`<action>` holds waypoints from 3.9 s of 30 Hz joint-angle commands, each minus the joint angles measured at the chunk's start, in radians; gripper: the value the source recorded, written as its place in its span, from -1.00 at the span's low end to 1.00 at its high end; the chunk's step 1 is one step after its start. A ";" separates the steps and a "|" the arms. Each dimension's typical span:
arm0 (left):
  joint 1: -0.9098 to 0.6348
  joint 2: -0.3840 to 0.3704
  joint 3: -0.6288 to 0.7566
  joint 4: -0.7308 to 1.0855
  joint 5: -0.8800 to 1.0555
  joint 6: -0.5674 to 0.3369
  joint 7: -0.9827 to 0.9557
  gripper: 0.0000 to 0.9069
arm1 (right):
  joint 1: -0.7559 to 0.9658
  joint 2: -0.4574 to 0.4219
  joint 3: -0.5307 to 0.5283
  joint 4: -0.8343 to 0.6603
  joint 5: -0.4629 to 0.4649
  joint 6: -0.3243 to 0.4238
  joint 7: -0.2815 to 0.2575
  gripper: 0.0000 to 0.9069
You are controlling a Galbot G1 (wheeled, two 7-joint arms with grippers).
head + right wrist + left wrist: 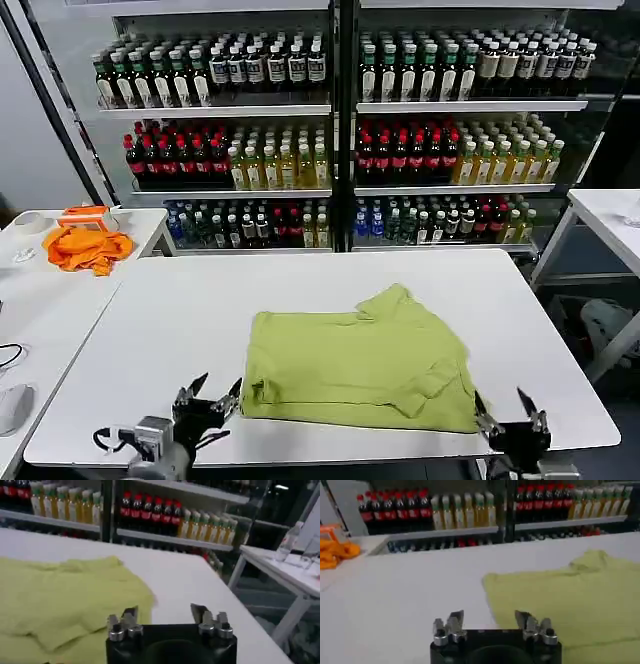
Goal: Fold and organize the clothes.
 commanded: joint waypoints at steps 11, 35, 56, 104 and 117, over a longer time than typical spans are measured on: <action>-0.546 -0.054 0.294 0.375 -0.120 0.025 -0.006 1.00 | 0.504 -0.190 -0.102 -0.302 0.249 -0.064 0.016 1.00; -0.822 -0.145 0.418 0.710 -0.203 0.069 -0.040 1.00 | 1.089 -0.003 -0.549 -0.858 0.345 -0.134 0.029 1.00; -0.779 -0.127 0.430 0.705 -0.202 0.070 -0.052 -0.96 | 1.073 0.053 -0.602 -0.944 0.456 -0.156 0.049 -1.00; -0.471 0.004 0.239 0.295 -0.227 0.001 -0.007 -0.96 | 0.576 -0.048 -0.352 -0.296 0.311 -0.122 0.017 -1.00; -0.370 0.024 0.231 0.274 -0.124 -0.012 -0.002 -0.96 | 0.356 0.001 -0.288 -0.189 0.201 -0.106 0.009 -1.00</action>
